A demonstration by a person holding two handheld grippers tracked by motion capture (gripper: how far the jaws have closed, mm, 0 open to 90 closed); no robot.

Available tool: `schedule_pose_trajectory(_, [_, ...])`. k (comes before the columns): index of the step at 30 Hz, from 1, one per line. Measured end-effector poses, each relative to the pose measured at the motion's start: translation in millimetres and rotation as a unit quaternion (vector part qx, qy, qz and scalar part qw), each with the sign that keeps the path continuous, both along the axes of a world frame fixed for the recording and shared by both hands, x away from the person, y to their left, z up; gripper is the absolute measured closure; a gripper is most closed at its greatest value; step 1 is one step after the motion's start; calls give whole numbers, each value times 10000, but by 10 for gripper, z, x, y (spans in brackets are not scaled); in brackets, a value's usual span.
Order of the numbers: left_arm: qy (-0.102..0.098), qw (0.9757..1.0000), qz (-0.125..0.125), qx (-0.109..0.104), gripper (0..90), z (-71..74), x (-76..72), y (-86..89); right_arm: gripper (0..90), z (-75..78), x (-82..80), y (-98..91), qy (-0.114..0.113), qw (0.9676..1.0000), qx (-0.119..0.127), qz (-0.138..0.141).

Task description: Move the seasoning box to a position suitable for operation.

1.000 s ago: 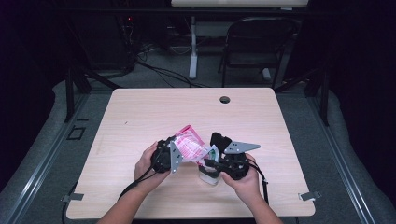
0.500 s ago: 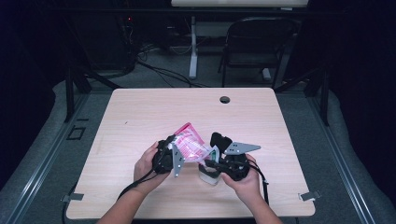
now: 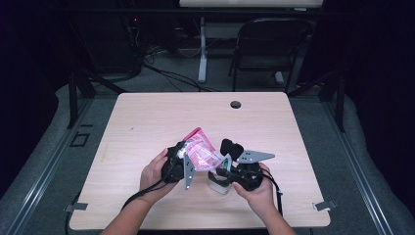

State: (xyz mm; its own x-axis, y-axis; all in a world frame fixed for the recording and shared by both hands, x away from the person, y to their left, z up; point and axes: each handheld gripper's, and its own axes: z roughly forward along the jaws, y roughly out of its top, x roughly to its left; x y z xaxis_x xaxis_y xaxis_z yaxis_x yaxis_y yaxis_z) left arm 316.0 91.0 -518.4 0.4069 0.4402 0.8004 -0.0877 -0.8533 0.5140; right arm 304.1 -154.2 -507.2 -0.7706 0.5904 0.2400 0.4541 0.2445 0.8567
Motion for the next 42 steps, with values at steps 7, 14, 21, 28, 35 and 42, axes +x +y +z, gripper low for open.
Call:
schedule_pose_trajectory(7, [-68, 10000, -25, 39, 644, 5, -9, -17, 900, -8, -2, -14, 5, 10000, -10, -25])
schedule_pose_trajectory(14, [-112, 9999, -31, 68, 645, 21, -23, -22, 900, -9, -7, -16, 3, 10000, -32, -10])
schedule_pose_trajectory(21, [-145, 9998, -30, 102, 646, 32, -33, -24, 900, -13, -9, -9, 0, 10000, -33, -18])
schedule_pose_trajectory(28, [-219, 9997, -28, 128, 647, 33, -48, -32, 900, -15, -11, -7, 0, 10000, -53, -7])
schedule_pose_trajectory(35, [-319, 9993, -36, 199, 648, 34, -60, -41, 900, -21, -15, -4, -3, 10000, -64, -6])
schedule_pose_trajectory(42, [-425, 9987, -35, 288, 649, 43, -79, -53, 900, -26, -18, -10, -9, 10000, -33, -27])
